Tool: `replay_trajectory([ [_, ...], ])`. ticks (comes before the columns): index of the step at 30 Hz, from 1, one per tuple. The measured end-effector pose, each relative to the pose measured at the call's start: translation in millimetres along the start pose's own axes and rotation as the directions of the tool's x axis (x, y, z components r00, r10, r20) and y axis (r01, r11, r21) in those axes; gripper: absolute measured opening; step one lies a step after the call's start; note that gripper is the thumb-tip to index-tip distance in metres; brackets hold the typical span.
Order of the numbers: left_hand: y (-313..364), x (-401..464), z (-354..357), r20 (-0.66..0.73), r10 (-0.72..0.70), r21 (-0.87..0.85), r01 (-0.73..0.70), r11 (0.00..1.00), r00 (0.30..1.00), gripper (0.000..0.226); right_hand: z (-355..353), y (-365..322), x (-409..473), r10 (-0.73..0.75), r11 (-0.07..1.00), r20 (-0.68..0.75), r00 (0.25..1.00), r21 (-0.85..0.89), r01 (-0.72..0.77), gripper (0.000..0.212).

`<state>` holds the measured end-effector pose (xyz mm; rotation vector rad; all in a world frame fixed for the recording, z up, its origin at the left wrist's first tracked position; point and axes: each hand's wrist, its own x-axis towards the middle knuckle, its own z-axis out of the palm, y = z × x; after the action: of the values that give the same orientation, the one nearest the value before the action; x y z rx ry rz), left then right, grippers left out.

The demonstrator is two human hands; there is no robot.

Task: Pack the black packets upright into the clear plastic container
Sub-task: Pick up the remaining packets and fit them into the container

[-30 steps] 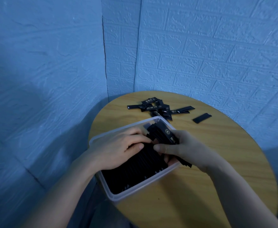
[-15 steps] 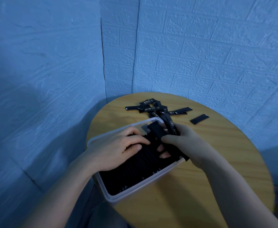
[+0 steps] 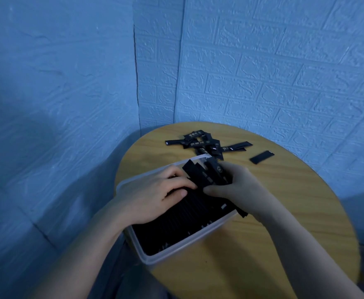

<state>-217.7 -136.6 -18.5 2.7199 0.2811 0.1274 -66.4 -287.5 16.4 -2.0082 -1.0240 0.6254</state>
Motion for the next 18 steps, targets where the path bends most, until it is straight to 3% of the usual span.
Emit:
replay_trajectory([
  [8,-0.7,-0.1,-0.3,0.008,-0.040,0.004,0.040,0.999,0.999,0.042,-4.6,2.0,-2.0,0.011,1.000,0.098,0.995,0.007,-0.011,0.025],
  [18,1.0,-0.3,0.8,0.020,-0.056,-0.030,0.057,0.998,0.998,0.051,-0.9,3.2,-1.6,-0.002,0.995,0.112,0.994,0.096,-0.009,0.020],
])
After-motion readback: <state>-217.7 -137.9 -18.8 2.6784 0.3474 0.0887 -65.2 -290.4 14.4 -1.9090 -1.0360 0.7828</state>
